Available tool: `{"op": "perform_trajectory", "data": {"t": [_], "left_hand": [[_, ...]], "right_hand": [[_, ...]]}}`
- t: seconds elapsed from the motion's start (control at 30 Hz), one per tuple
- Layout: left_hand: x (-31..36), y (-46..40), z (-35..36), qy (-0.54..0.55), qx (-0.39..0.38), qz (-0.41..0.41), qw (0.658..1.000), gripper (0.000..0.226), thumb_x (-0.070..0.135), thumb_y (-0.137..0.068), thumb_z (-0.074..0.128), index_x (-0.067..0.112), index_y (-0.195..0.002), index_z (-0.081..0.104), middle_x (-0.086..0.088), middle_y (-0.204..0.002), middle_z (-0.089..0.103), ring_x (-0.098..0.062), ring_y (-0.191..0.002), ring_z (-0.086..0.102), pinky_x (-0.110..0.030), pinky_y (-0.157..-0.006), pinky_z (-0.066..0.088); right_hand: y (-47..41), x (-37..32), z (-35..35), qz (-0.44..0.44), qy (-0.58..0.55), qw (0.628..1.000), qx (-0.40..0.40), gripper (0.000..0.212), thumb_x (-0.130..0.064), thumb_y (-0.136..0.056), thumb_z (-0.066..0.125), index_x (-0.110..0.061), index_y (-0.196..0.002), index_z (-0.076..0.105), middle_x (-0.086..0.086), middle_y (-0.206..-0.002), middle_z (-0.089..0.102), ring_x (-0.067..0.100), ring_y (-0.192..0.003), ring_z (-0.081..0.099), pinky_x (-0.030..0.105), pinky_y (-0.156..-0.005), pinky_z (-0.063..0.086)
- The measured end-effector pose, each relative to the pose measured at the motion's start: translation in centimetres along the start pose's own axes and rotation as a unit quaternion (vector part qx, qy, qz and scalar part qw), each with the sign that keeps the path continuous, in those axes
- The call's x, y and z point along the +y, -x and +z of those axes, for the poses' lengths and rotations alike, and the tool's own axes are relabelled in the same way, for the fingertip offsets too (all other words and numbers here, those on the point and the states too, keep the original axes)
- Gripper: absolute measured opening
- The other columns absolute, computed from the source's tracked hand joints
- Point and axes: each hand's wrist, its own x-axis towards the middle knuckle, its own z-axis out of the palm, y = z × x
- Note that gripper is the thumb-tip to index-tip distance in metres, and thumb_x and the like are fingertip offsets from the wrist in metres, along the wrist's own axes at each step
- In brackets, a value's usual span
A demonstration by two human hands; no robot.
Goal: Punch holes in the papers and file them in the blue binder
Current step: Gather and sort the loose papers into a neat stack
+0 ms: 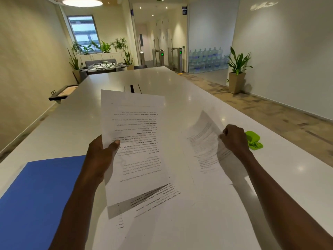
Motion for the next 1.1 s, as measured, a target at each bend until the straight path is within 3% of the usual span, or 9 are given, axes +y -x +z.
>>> {"op": "perform_trajectory", "data": {"t": [0.1, 0.3, 0.43, 0.6, 0.67, 0.73, 0.83, 1.0, 1.1], "left_hand": [[0.1, -0.6, 0.6, -0.012, -0.009, 0.006, 1.0, 0.029, 0.01, -0.096, 0.057, 0.018, -0.123, 0.061, 0.012, -0.097, 0.066, -0.009, -0.091, 0.063, -0.026, -0.076, 0.048], [0.0, -2.2, 1.8, -0.022, 0.008, 0.011, 1.0, 0.032, 0.011, -0.096, 0.055, 0.016, -0.128, 0.059, -0.002, -0.116, 0.067, -0.024, -0.104, 0.063, -0.035, -0.085, 0.051], [0.5, -2.9, 2.6, -0.018, 0.042, 0.018, 0.999, 0.034, 0.009, -0.097, 0.053, 0.014, -0.13, 0.057, 0.0, -0.115, 0.064, -0.021, -0.102, 0.061, -0.027, -0.078, 0.048], [1.3, -3.4, 3.7, 0.009, 0.039, 0.017, 0.999, 0.033, 0.011, -0.095, 0.056, 0.015, -0.128, 0.058, 0.001, -0.112, 0.065, -0.021, -0.102, 0.061, -0.029, -0.083, 0.048], [1.6, -3.3, 4.2, 0.027, 0.02, 0.018, 0.999, 0.033, 0.01, -0.095, 0.056, 0.016, -0.128, 0.058, 0.003, -0.11, 0.065, -0.019, -0.1, 0.062, -0.026, -0.08, 0.048], [2.2, -3.1, 4.7, 0.048, 0.0, 0.015, 0.999, 0.028, 0.01, -0.096, 0.056, 0.018, -0.122, 0.06, 0.004, -0.101, 0.067, -0.015, -0.092, 0.064, -0.019, -0.069, 0.05], [3.0, -2.7, 5.4, 0.058, -0.027, 0.008, 0.998, 0.018, 0.007, -0.097, 0.052, 0.015, -0.11, 0.061, 0.003, -0.089, 0.068, -0.015, -0.08, 0.065, -0.021, -0.057, 0.05], [2.7, -2.6, 5.8, 0.101, -0.11, -0.015, 0.989, 0.023, 0.003, -0.093, 0.059, 0.006, -0.114, 0.067, -0.016, -0.102, 0.073, -0.035, -0.094, 0.07, -0.045, -0.082, 0.058], [2.4, -2.3, 6.0, 0.119, -0.131, -0.017, 0.984, 0.026, -0.004, -0.093, 0.055, 0.005, -0.114, 0.067, -0.016, -0.105, 0.072, -0.032, -0.095, 0.07, -0.041, -0.082, 0.059]], "right_hand": [[-0.3, -2.7, -2.1, -0.064, -0.007, 0.997, 0.045, 0.019, -0.02, -0.086, 0.066, -0.011, -0.077, 0.052, 0.017, -0.083, 0.067, 0.036, -0.082, 0.061, 0.032, -0.063, 0.038], [0.3, -7.7, -7.4, -0.172, -0.094, 0.976, 0.099, 0.007, -0.014, -0.09, 0.061, -0.009, -0.09, 0.055, 0.013, -0.091, 0.069, 0.029, -0.081, 0.063, 0.043, -0.067, 0.053], [0.9, -10.1, -10.0, -0.216, -0.204, 0.952, 0.076, 0.004, -0.015, -0.091, 0.059, -0.018, -0.093, 0.058, 0.003, -0.095, 0.07, 0.004, -0.074, 0.062, 0.023, -0.061, 0.047], [1.8, -12.0, -11.9, -0.209, -0.558, 0.801, -0.065, 0.033, -0.009, -0.092, 0.061, -0.017, -0.122, 0.049, 0.006, -0.106, 0.073, 0.023, -0.092, 0.072, 0.034, -0.074, 0.059], [1.5, -12.3, -11.7, -0.164, -0.62, 0.761, -0.099, 0.047, -0.019, -0.084, 0.071, -0.012, -0.125, 0.049, 0.007, -0.107, 0.074, 0.027, -0.097, 0.071, 0.037, -0.077, 0.059], [1.4, -12.6, -10.2, -0.098, -0.607, 0.782, -0.099, 0.053, -0.031, -0.068, 0.081, -0.011, -0.112, 0.059, 0.009, -0.101, 0.075, 0.026, -0.092, 0.071, 0.041, -0.081, 0.059], [1.7, -12.5, -7.2, -0.014, -0.516, 0.849, -0.107, 0.015, -0.018, -0.082, 0.075, -0.012, -0.094, 0.07, 0.012, -0.094, 0.076, 0.03, -0.087, 0.073, 0.053, -0.087, 0.056], [3.2, -11.7, -4.3, 0.006, -0.441, 0.894, -0.084, 0.006, -0.012, -0.087, 0.068, -0.009, -0.088, 0.073, 0.007, -0.087, 0.076, 0.024, -0.081, 0.074, 0.048, -0.081, 0.059], [3.6, -11.5, -3.3, 0.007, -0.421, 0.904, -0.078, 0.013, -0.01, -0.086, 0.07, -0.02, -0.077, 0.072, 0.002, -0.085, 0.076, 0.021, -0.081, 0.073, 0.043, -0.082, 0.059]]}}
